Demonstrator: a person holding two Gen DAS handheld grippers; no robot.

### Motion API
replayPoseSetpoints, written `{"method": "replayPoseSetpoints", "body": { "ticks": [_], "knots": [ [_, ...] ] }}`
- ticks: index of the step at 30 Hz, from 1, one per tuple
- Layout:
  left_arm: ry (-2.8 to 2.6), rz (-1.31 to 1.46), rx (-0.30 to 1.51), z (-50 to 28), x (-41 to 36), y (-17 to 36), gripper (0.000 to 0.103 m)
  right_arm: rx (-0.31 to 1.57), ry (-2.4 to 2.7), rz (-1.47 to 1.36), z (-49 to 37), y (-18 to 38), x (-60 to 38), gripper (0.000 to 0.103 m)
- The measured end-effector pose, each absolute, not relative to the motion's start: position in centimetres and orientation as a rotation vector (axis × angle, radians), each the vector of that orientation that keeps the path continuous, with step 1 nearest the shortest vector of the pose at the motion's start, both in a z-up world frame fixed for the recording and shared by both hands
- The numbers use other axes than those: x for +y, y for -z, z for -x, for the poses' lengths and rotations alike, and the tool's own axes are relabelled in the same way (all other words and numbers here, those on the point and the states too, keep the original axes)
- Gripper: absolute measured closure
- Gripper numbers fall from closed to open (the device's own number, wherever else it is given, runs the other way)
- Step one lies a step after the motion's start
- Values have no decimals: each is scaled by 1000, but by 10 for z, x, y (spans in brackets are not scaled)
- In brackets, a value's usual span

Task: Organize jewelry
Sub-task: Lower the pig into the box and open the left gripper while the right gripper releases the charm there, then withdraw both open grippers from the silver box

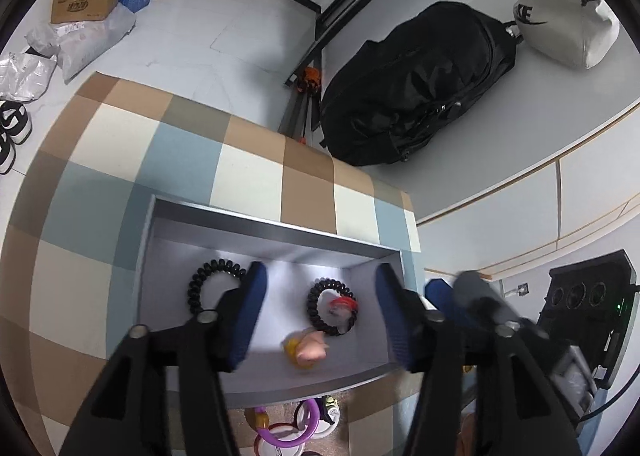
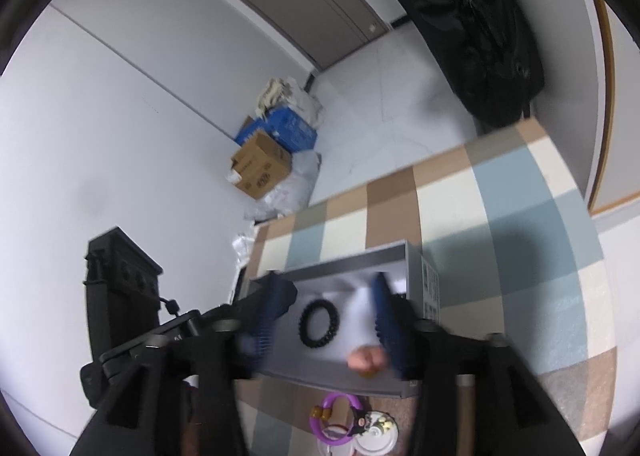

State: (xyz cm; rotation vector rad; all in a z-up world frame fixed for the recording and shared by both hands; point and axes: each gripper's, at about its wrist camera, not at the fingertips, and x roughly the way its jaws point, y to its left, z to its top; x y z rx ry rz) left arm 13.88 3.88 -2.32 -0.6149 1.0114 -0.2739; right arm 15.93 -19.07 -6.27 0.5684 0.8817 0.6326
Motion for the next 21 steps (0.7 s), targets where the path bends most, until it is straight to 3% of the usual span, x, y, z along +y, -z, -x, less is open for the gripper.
{"method": "replayPoseSetpoints", "body": {
  "ticks": [4,11,14,17,21],
  "knots": [
    [262,610,999,-136,42,21,46,856,-624,-567,-157,59,-196,25],
    [273,564,984,-125,38,16,46,855,-598,-579,-154,61,-207,20],
    [295,541,965,-117,36,11,45,833,-584,-559,-148,59,-211,13],
    [290,513,946,-107,33,8,31,820,-583,-548,-141,57,-215,12],
    [297,469,912,-97,28,3,26,814,-571,-535,-133,57,-218,4]
  ]
}}
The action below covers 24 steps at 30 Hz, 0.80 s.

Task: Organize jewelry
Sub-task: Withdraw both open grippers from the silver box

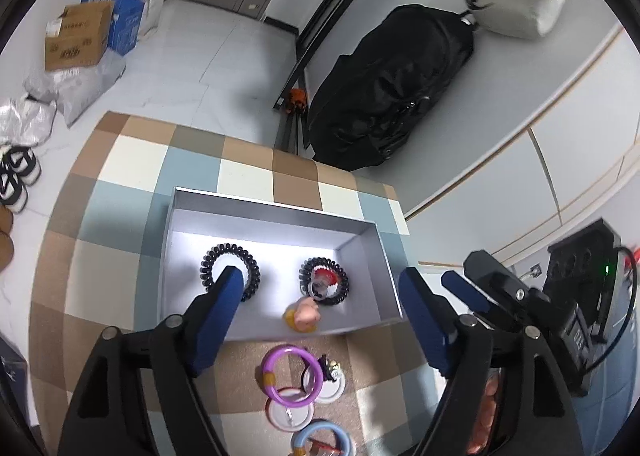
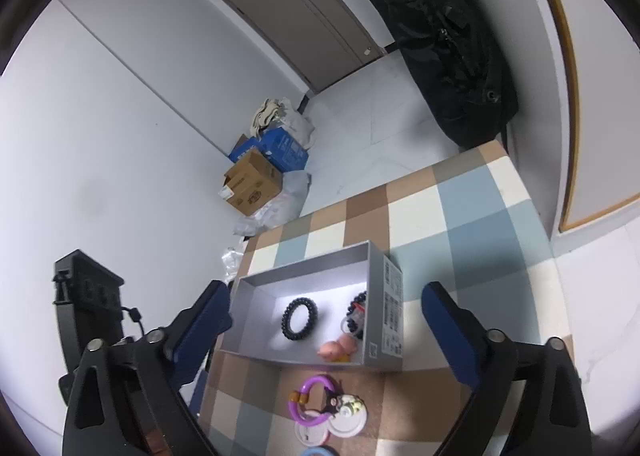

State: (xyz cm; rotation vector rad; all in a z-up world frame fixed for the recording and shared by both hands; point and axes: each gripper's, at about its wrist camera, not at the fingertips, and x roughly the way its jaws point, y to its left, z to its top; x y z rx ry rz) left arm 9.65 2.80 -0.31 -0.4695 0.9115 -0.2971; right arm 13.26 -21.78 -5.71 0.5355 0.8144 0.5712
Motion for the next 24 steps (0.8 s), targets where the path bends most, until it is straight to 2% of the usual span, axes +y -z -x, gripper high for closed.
{"method": "replayPoseSetpoints", "body": {
  "ticks": [4,13,16,24],
  "knots": [
    [321,457,883,-83,26,2,26,806,-568,-525,-123,56,-222,0],
    [306,371,847,-60,19,5,25,805,-551,-501,-103,58,-229,0],
    [303,311,857,-56,12,9,14,809,-544,-492,-97,59,-232,0],
    [254,201,922,-49,-1,30,13,801,-514,-468,-85,59,-241,0]
  ]
}}
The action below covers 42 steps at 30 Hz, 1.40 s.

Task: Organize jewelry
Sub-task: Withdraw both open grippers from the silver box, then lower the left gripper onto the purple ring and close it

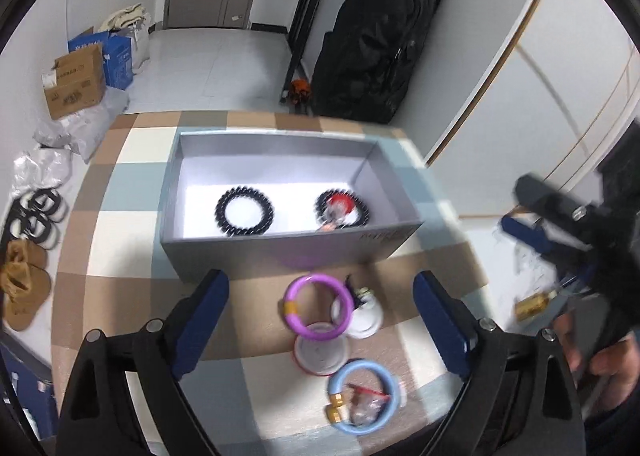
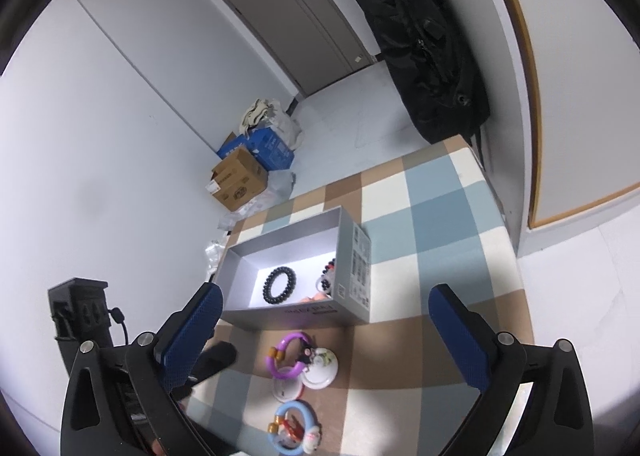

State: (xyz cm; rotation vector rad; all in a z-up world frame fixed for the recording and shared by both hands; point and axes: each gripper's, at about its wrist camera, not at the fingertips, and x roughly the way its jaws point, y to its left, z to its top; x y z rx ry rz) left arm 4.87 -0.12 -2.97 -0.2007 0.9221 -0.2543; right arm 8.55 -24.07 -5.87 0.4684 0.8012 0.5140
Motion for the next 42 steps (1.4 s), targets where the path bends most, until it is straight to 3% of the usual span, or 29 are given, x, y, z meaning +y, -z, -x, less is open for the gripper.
{"method": "replayPoseSetpoints", "body": {
  "ticks": [9,34,36,38,42],
  "knots": [
    [226,176,1026,-51,-8,53,13,816,-511,-449,-79,61,-247,0],
    [201,66,1046,-61,-28,58,14,850,-510,-435,-79,69,-255,0],
    [205,74,1056,-60,-27,60,19,857,-508,-437,-80,70,-254,0],
    [210,74,1084,-63,-27,65,31,860,-507,-439,-81,70,-254,0],
    [218,76,1088,-65,-28,64,36,862,-509,-439,-81,71,-253,0]
  ]
}}
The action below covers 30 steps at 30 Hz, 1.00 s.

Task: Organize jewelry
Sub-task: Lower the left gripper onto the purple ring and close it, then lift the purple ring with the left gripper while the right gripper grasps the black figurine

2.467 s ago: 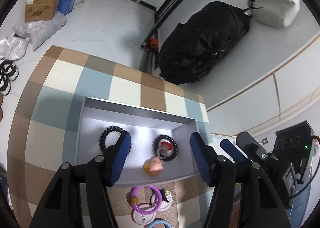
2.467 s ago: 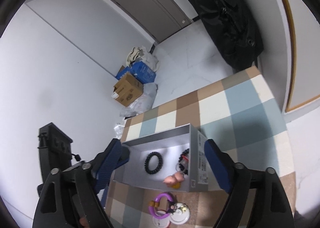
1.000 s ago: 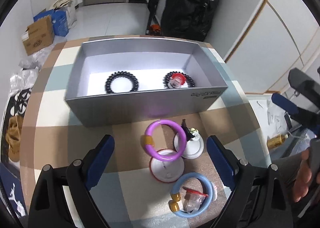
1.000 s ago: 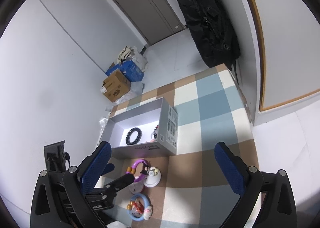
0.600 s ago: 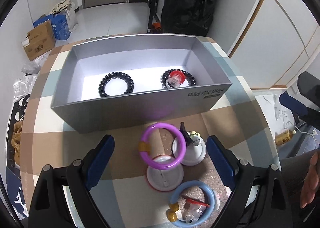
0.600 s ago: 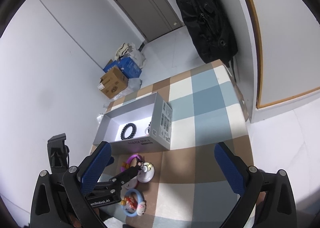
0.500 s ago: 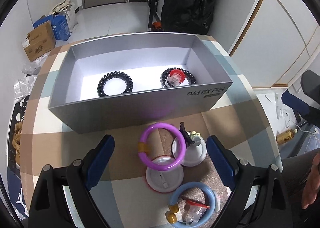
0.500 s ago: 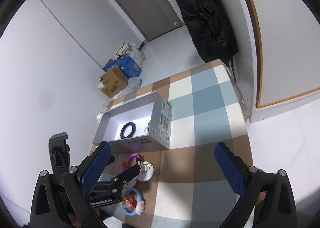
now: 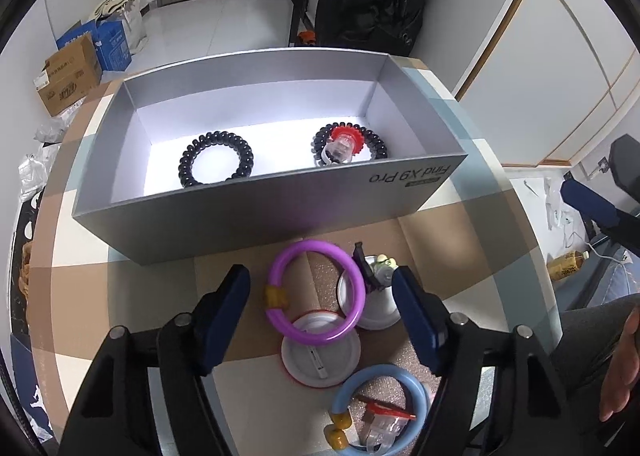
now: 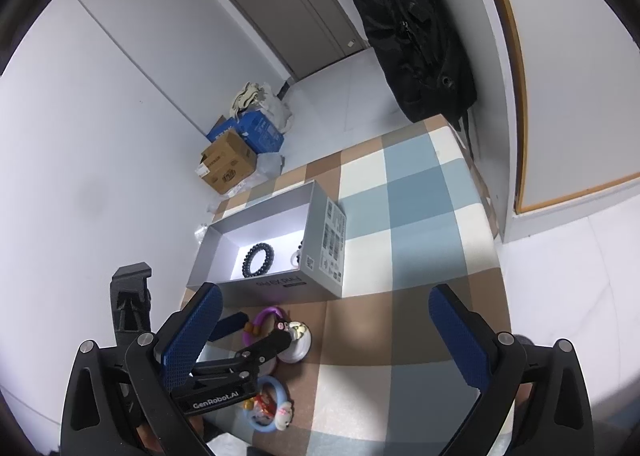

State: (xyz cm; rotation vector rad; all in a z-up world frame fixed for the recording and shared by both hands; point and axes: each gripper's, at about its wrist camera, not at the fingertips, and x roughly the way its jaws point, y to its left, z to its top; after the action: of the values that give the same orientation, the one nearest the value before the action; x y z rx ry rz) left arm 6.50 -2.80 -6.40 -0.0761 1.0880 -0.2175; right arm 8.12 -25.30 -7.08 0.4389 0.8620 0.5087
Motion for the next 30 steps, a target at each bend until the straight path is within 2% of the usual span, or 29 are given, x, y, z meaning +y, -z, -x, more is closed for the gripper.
{"method": "replayPoseSetpoints", "body": {
  "ticks": [2,3,15,24,27,29,30],
  "knots": [
    [224,81,1086,-65,-28,63,48,864,-510,-438,-81,71,-253,0],
    [229,88,1094,-66,-27,64,50,865,-511,-437,-81,71,-252,0],
    [268,188,1118,-69,-16,64,54,893,-497,-427,-83,79,-249,0],
    [329,289,1078,-60,4,50,54,952,-481,-312,-82,91,-231,0],
    [340,317,1046,-56,14,40,54,976,-512,-268,-80,96,-219,7],
    [348,334,1019,-52,21,32,54,1000,-544,-257,-81,100,-211,14],
    [349,339,1007,-52,24,29,54,1016,-557,-260,-81,103,-207,21]
  ]
}}
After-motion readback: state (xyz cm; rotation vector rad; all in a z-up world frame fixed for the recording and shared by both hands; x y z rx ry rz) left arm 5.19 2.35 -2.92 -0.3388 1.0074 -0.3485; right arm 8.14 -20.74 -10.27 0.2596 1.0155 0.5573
